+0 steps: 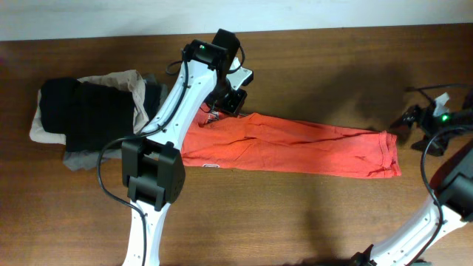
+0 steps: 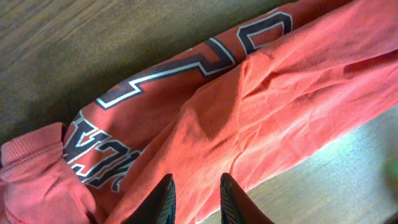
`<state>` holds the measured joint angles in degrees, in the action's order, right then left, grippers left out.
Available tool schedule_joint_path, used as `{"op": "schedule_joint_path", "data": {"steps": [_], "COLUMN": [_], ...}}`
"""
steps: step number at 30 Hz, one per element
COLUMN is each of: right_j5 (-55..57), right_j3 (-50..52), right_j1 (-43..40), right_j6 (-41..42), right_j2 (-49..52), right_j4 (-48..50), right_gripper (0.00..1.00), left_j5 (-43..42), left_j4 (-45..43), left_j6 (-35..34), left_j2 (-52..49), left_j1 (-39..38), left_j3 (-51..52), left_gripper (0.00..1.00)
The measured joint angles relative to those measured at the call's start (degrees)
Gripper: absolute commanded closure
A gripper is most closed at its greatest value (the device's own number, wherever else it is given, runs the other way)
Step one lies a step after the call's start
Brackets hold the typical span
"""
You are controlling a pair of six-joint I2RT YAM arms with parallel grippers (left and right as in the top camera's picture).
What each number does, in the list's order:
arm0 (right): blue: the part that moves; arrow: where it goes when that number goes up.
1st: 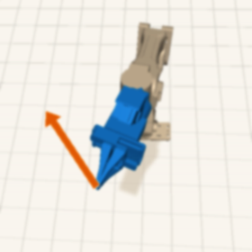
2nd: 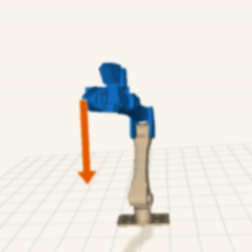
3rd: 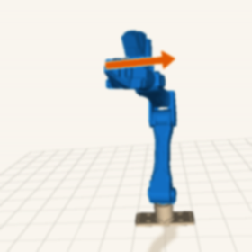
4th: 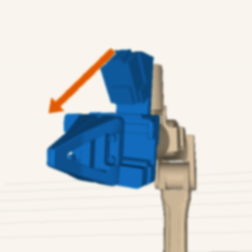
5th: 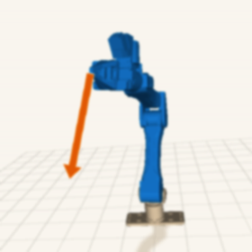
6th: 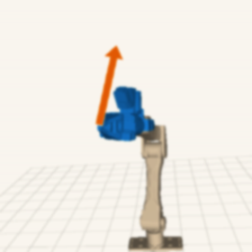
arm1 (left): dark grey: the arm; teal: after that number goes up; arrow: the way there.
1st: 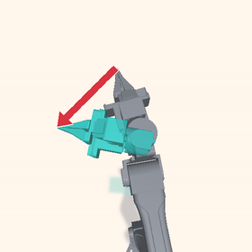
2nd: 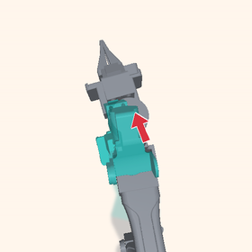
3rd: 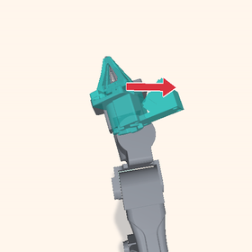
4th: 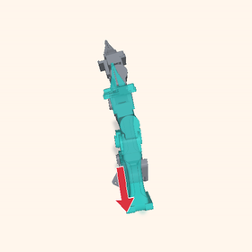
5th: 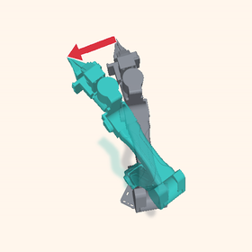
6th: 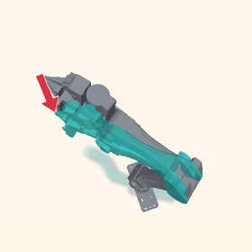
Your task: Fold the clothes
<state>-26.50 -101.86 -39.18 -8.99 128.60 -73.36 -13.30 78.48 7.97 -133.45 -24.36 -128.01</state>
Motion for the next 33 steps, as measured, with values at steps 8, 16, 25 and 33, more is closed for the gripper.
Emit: {"op": "schedule_joint_path", "data": {"steps": [8,16,25,33], "right_j5": [-1.9,-7.8,-10.8,-4.7], "right_j3": [-0.3,5.0,6.0,-10.6], "right_j1": [0.2,0.2,0.2,-0.7], "right_j6": [-1.7,-3.7,-6.3,-2.5], "right_j2": [4.8,4.4,6.6,5.9], "right_j4": [-3.8,-4.6,-5.2,-11.9], "right_gripper": [0.13,0.39,0.91,0.96], "left_j5": [0.2,0.2,0.2,0.2], "left_j4": [3.9,4.4,5.3,8.1], "left_j6": [0.2,0.2,0.2,0.2], "left_j2": [0.0,0.0,0.0,2.0], "left_j1": [0.1,1.6,3.0,5.9], "left_j3": [0.0,0.0,-0.7,-16.4], "left_gripper": [0.76,0.76,0.76,0.69]}}
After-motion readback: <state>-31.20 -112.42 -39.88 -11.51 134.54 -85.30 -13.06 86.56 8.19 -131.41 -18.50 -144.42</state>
